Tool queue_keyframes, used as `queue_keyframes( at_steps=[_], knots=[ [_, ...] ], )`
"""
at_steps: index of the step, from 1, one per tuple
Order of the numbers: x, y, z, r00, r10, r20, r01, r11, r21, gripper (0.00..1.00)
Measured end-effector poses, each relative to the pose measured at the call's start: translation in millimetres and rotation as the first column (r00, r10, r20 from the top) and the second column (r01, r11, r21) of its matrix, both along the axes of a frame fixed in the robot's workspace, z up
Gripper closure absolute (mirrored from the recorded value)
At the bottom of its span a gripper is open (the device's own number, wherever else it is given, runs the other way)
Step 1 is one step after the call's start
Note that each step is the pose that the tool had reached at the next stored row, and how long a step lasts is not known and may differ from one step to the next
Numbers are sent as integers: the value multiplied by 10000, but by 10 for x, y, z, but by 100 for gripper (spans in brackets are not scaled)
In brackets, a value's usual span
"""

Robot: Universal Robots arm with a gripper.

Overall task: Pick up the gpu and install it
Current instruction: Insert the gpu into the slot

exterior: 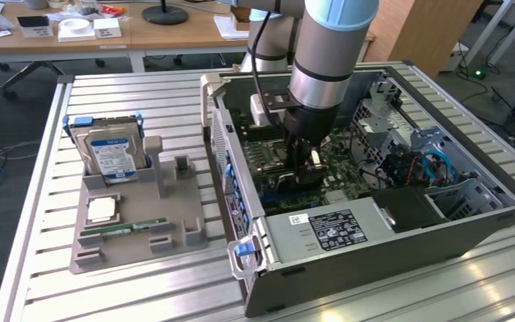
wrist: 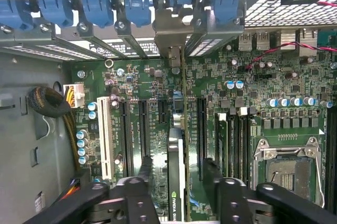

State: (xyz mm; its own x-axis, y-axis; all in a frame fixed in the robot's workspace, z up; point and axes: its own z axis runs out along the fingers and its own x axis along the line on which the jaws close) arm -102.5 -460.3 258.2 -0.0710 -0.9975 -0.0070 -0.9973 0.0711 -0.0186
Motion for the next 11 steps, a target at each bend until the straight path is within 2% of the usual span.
queue_keyframes(
  at_steps=[1, 7, 11],
  knots=[
    [0, 0, 0, 10000, 0, 0, 0, 10000, 0, 49],
    [1, 2, 8, 10000, -4, -2, 4, 10000, -4, 49],
    [0, 3, 59, 10000, -8, 0, 8, 10000, -1, 49]
  ],
)
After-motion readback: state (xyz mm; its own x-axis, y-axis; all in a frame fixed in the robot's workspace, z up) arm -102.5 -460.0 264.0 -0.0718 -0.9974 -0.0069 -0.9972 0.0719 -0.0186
